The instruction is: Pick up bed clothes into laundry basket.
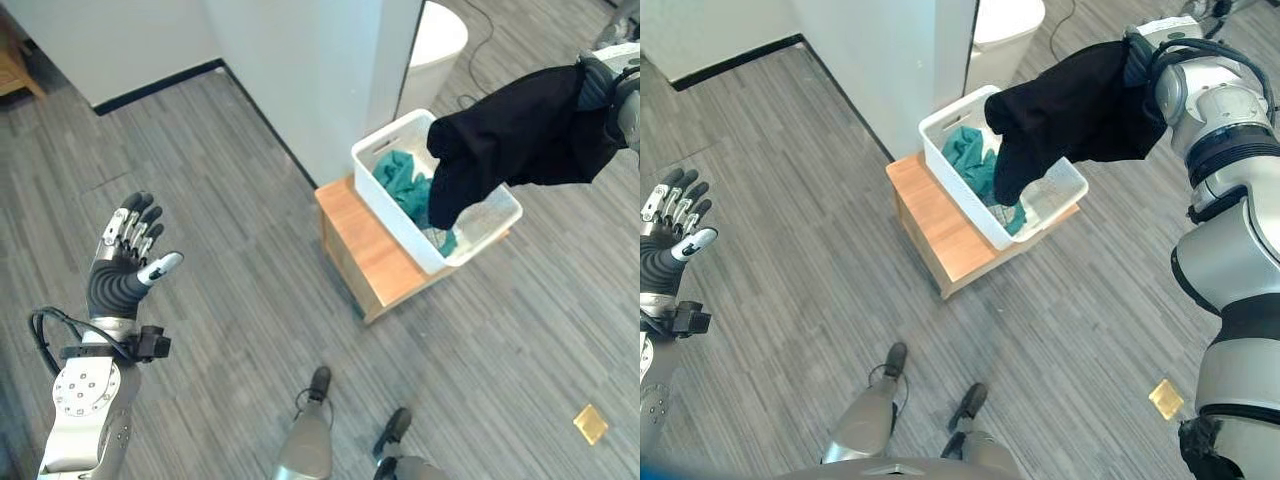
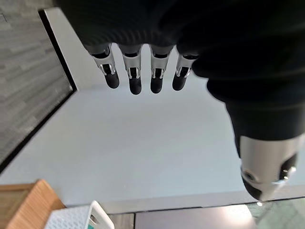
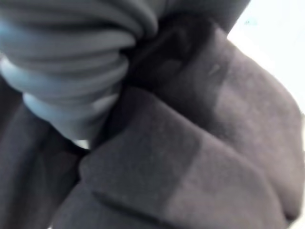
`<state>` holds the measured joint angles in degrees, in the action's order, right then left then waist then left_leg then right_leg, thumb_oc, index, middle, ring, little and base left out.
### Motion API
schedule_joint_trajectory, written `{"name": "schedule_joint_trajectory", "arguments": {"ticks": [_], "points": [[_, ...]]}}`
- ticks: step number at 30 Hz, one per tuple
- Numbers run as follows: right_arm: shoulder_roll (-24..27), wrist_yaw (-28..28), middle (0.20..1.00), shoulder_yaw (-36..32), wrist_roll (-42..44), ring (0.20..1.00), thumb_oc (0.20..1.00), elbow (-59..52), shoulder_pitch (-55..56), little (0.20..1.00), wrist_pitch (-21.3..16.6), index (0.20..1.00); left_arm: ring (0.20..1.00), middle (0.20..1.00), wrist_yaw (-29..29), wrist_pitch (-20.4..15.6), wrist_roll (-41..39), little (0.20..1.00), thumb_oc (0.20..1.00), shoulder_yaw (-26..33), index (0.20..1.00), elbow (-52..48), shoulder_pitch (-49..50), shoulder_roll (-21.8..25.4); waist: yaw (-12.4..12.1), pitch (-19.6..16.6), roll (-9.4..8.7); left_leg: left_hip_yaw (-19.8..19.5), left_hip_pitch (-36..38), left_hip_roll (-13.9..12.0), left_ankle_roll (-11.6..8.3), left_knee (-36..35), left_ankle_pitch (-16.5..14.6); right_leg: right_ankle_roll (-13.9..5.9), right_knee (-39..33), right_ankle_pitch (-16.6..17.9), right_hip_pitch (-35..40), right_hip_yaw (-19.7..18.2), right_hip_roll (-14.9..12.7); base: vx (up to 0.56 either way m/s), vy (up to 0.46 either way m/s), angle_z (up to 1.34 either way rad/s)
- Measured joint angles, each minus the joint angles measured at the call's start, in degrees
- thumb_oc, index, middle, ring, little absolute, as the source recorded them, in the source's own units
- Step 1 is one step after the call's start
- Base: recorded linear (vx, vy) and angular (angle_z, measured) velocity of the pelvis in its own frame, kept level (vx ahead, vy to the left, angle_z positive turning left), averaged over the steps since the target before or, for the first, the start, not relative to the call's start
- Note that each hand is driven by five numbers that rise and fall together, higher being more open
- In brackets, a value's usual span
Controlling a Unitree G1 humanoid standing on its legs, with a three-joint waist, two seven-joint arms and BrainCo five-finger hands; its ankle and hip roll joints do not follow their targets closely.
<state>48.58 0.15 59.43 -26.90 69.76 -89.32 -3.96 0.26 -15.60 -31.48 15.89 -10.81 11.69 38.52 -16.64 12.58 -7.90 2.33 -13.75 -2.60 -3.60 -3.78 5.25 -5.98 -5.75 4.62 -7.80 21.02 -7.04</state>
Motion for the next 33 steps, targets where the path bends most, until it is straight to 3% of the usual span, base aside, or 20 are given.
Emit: {"name": "schedule_joint_trajectory", "arguments": {"ticks": [12, 22, 30, 31, 32, 33], "points": [[-2.23, -0.40, 0.200, 2.51, -0.11, 0.200, 0.200, 1.02, -3.68, 0.200, 1.59, 0.200, 1.000, 1.000, -0.03, 0.00, 0.06, 1.000, 1.000, -0.08, 1.000, 0.01, -0.10, -0.07, -0.94, -0.46, 1.47, -2.91, -4.50, 0.04, -0.10, 1.39, 0.44, 0.13, 0.00, -0.01, -2.52, 2.40, 0.26, 0.00, -0.022, 0.09], [-4.24, -0.51, 0.200, 2.38, 0.16, 0.200, 0.200, 0.52, -3.69, 0.200, 2.05, 0.200, 1.000, 1.000, 1.16, -0.02, 0.12, 1.000, 1.000, -2.07, 1.000, -0.14, -0.15, -0.05, -1.13, -0.19, 2.13, -2.93, -8.86, -0.15, -0.19, 1.68, 1.01, 0.53, 0.00, 0.46, -6.83, 2.27, 0.43, 0.01, -0.014, -0.01], [-4.23, -0.32, 0.200, 2.36, 0.99, 0.200, 0.200, 1.05, -3.33, 0.200, 2.32, 0.200, 1.000, 1.000, 1.85, -0.04, 0.14, 1.000, 1.000, -2.34, 1.000, -2.61, 0.63, -0.58, -1.30, 2.03, 4.74, -3.25, -11.43, -0.16, -0.19, 1.95, 1.18, 0.64, 0.02, 0.54, -9.03, 2.80, 0.53, -0.01, -0.015, 0.03], [-4.30, -0.14, 0.708, 2.16, 1.49, 0.708, 0.708, 0.91, -3.05, 0.708, 2.34, 0.708, 1.000, 1.000, 1.92, -0.07, 0.13, 1.000, 1.000, -2.28, 1.000, -2.71, 0.61, -1.15, -1.39, 2.45, 5.19, -3.21, -11.45, -0.14, -0.19, 1.95, 1.18, 0.64, 0.02, 0.54, -9.08, 2.77, 0.49, 0.00, 0.000, 0.00], [-4.67, 0.03, 1.000, 1.65, 2.84, 1.000, 1.000, 0.85, -2.63, 1.000, 2.34, 1.000, 1.000, 1.000, 2.01, -0.07, 0.13, 1.000, 1.000, -2.27, 1.000, -2.73, 0.65, -1.78, -1.41, 2.81, 5.51, -3.18, -11.45, -0.13, -0.19, 1.94, 1.18, 0.63, 0.02, 0.53, -9.14, 2.67, 0.46, -0.02, -0.022, -0.04], [-4.98, 0.20, 1.000, 1.62, 3.65, 1.000, 1.000, 0.78, -2.51, 1.000, 2.32, 1.000, 1.000, 1.000, 2.04, -0.08, 0.12, 1.000, 1.000, -2.24, 1.000, -2.83, 0.59, -2.48, -1.41, 3.24, 5.81, -3.14, -11.46, -0.14, -0.19, 1.94, 1.18, 0.63, 0.02, 0.53, -9.20, 2.56, 0.47, -0.03, -0.028, -0.08]]}}
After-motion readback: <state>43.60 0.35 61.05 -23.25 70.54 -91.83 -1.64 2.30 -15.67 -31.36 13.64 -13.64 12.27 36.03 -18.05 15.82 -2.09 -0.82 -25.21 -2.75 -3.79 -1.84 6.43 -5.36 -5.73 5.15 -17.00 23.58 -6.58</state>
